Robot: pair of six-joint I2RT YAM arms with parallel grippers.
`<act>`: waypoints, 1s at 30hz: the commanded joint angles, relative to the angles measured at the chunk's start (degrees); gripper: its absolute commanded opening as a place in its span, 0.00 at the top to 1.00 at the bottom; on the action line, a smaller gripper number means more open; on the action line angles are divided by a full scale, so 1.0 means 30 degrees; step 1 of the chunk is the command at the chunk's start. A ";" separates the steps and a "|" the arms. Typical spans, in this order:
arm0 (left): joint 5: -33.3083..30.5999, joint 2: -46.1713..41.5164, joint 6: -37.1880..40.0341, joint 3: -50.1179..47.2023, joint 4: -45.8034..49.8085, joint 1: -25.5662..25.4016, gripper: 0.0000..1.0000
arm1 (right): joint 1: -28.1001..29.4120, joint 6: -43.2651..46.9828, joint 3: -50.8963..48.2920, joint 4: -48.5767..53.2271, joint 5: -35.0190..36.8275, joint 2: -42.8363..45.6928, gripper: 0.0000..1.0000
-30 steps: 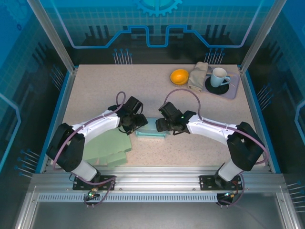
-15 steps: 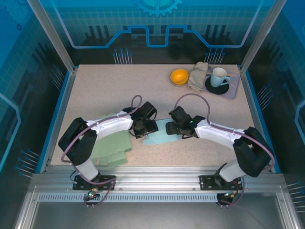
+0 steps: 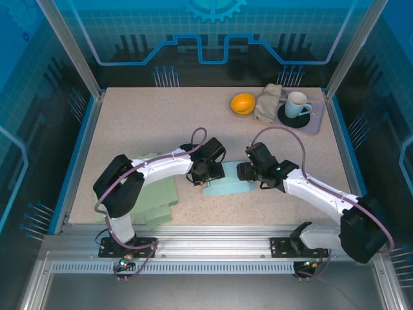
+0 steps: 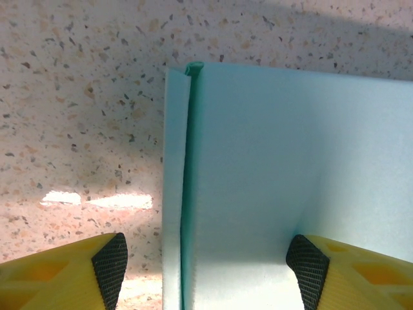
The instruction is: Fold the paper box
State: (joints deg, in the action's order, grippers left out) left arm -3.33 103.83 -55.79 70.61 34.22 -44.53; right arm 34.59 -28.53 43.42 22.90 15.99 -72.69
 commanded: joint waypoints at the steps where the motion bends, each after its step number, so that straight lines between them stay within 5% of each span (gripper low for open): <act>1: -0.0793 0.0654 0.0615 0.0596 0.0867 -0.0039 0.28 | -0.0512 0.0945 -0.0188 -0.0914 -0.0800 -0.1476 0.29; 8: -0.0856 0.1083 0.0702 0.0487 0.0750 -0.0012 0.28 | -0.0633 0.0096 -0.0854 -0.2074 -0.1307 -0.3550 0.29; 17: 0.0799 0.0560 0.1253 -0.0060 -0.0845 0.1175 0.28 | -0.0380 -0.0764 -0.2016 -0.2182 -0.1732 -0.2805 0.30; 27: 0.0131 0.0049 -0.1320 0.2976 0.2486 0.1335 0.15 | 0.0041 -0.1278 -0.2588 -0.2183 -0.1448 -0.1186 0.30; 30: -0.0087 0.0063 -0.1442 0.3607 0.2899 0.1336 0.01 | 0.0045 -0.1054 -0.2487 -0.2126 -0.1409 -0.1434 0.30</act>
State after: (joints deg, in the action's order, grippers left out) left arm -2.15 105.69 -58.02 78.98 38.79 -40.75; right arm 34.13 -31.73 36.69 13.69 11.90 -76.71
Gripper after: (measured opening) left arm 0.971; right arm 0.697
